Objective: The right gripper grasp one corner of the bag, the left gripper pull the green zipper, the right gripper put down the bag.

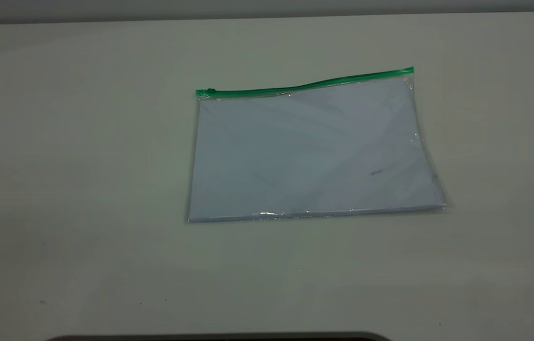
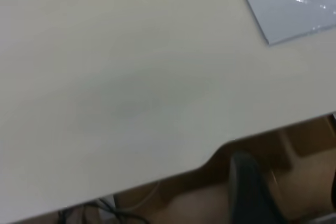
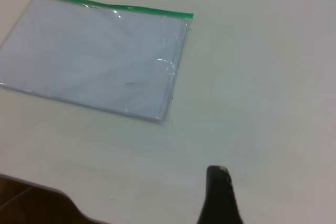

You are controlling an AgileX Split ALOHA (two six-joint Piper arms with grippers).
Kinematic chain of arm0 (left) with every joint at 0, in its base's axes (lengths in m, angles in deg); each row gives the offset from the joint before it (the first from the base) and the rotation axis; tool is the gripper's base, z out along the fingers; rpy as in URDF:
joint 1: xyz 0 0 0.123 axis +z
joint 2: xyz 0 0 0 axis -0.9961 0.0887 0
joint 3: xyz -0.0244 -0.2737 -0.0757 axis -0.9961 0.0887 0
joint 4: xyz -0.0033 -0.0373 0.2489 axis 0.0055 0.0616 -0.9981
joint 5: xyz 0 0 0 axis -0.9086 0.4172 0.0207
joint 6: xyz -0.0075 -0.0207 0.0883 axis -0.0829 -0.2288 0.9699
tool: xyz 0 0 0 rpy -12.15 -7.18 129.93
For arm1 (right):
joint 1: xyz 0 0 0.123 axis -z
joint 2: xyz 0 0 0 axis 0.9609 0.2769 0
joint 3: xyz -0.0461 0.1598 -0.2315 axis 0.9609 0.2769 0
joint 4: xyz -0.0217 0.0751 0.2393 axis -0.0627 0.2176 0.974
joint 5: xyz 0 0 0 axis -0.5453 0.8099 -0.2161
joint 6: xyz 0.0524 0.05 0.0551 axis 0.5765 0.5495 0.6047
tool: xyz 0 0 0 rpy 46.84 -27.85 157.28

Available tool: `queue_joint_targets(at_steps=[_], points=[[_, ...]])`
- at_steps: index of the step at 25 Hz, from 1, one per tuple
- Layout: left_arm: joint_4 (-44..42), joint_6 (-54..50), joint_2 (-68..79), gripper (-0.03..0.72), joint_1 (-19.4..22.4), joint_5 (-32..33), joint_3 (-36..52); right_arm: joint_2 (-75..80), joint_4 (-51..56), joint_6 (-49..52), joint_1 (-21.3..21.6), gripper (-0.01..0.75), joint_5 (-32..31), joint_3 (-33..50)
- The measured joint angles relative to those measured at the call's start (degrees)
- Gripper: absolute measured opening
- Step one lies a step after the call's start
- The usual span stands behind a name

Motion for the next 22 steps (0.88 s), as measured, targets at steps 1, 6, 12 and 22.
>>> queue_joint_targets(at_steps=[1, 6, 12, 22], points=[[-0.1, -0.3, 0.0, 0.442, 0.0, -0.1, 0.5, 0.0, 0.0, 0.0, 0.0, 0.589, 0.0, 0.0], [-1.0, -1.8, 0.0, 0.442, 0.0, -0.8, 1.7, 0.0, 0.0, 0.0, 0.0, 0.589, 0.0, 0.0], [-1.3, -2.5, 0.0, 0.442, 0.0, -1.5, 2.3, 0.0, 0.0, 0.0, 0.0, 0.589, 0.0, 0.0], [-1.4, -2.5, -0.5, 0.442, 0.3, -1.5, 2.3, 0.0, 0.0, 0.0, 0.0, 0.589, 0.0, 0.0]])
